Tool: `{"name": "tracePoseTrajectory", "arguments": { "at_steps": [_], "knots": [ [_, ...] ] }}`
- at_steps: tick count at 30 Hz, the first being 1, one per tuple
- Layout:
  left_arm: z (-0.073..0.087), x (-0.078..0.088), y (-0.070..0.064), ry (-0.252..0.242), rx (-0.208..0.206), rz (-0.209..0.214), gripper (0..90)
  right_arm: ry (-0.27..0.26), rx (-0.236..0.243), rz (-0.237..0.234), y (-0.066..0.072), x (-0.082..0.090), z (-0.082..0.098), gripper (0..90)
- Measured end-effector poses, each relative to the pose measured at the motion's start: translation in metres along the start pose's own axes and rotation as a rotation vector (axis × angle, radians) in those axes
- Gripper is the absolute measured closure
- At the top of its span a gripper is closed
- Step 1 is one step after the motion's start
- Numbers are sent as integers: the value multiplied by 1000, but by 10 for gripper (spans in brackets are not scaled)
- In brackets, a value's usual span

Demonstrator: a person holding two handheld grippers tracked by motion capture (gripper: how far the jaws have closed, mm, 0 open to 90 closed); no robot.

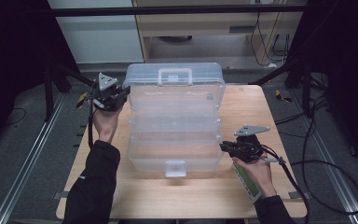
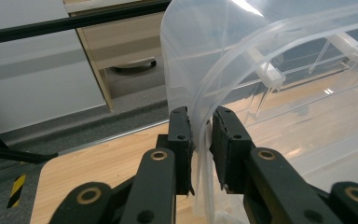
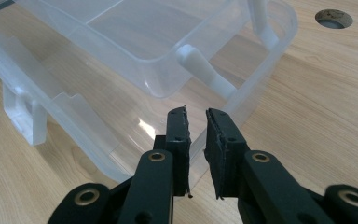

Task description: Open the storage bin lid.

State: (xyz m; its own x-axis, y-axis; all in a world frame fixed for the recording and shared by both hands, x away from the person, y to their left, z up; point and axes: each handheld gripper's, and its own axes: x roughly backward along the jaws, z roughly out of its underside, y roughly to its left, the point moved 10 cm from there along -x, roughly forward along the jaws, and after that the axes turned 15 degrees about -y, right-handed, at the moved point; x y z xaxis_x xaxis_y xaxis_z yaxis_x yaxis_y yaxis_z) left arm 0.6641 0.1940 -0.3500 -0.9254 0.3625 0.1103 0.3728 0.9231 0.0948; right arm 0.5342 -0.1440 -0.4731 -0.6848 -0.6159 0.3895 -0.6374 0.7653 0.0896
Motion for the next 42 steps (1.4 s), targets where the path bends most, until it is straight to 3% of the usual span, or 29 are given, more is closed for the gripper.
{"name": "tracePoseTrajectory", "arguments": {
  "at_steps": [17,42],
  "knots": [
    [-2,-22,6,13,-5,-8,772,4,2,1,0,0,0,793],
    [1,-54,16,25,23,-17,767,5,6,10,1,0,0,794]
  ]
}}
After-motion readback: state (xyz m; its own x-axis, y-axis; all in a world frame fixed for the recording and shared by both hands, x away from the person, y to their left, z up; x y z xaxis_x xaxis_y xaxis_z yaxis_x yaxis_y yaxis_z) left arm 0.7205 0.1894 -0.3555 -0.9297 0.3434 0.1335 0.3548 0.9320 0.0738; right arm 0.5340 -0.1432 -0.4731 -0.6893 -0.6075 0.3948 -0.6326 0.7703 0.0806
